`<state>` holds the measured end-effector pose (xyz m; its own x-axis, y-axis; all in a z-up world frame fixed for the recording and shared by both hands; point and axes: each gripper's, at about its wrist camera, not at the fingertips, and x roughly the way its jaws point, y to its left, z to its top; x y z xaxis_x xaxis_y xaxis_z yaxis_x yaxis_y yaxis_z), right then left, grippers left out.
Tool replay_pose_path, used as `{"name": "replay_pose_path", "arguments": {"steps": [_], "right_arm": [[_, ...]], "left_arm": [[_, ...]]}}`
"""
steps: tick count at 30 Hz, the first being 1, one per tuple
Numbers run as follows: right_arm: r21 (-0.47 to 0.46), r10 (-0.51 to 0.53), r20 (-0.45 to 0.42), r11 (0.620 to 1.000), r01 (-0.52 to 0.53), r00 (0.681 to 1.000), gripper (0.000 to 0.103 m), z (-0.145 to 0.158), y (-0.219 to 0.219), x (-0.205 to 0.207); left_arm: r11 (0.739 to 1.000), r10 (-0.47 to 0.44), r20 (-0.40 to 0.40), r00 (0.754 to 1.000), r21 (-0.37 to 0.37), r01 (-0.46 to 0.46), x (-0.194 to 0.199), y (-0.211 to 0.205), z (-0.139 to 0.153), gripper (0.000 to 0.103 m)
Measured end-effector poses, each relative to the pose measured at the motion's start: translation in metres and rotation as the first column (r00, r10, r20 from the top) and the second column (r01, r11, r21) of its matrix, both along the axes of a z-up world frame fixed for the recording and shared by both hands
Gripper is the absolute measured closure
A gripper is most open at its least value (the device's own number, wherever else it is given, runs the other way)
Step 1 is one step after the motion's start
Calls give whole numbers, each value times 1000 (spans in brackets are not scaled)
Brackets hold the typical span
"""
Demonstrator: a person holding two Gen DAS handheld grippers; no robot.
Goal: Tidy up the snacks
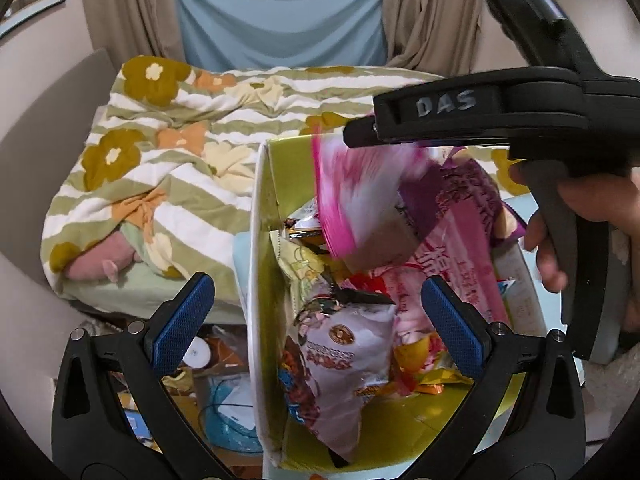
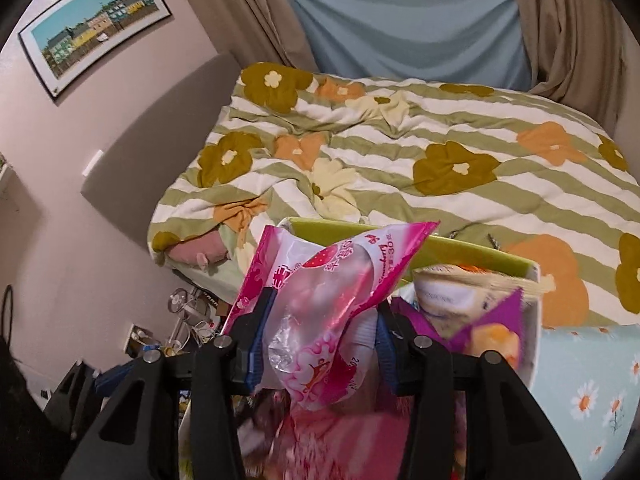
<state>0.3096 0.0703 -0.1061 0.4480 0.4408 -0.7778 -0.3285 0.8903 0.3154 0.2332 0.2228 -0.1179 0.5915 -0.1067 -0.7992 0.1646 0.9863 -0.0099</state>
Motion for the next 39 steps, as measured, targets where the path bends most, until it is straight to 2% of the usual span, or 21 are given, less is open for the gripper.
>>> {"name": "replay_pose_path", "arguments": {"steps": [1, 2, 3, 7, 11, 17, 24, 31, 34, 39], "right_arm": [[11, -5, 3, 1000, 5, 1000, 37, 0, -3, -1], [23, -10, 7, 1000, 10, 1000, 10, 2, -6, -3], [32, -20, 15, 999, 20, 1000, 0, 4, -10, -6], [33, -52, 53, 998, 50, 997, 0, 17, -26, -21], [16, -57, 114, 998, 56, 992, 0, 38, -42, -46], [20, -81, 213, 997, 79, 974, 0, 86, -77, -96], [-13, -162, 315, 984, 175, 935, 0, 129, -131, -173], [-78, -252, 351, 952, 297, 902, 0, 131, -181, -235], [-127, -261, 358, 938, 324, 897, 0, 123, -191, -254], [-156, -291, 370, 917, 368, 882, 0, 113, -202, -276]], "left_arm": [[1000, 3, -1, 1000, 8, -3, 1, 0, -1, 0], [1000, 7, -1, 1000, 15, -7, 1, 1, -2, 0], [1000, 14, -1, 1000, 19, -14, 1, 1, -2, 0], [999, 43, -2, 999, 10, -43, -4, -1, 1, 0], [998, 58, 29, 998, 31, -59, -16, -9, 15, 0], [997, 65, 119, 991, 33, -69, -47, -31, 57, 0], [996, 79, 223, 972, 15, -84, -103, -65, 102, 0], [998, 65, 262, 963, 7, -69, -150, -96, 117, 0], [998, 60, 278, 959, 14, -66, -164, -106, 119, 0], [998, 44, 295, 954, 22, -52, -186, -120, 116, 0]]}}
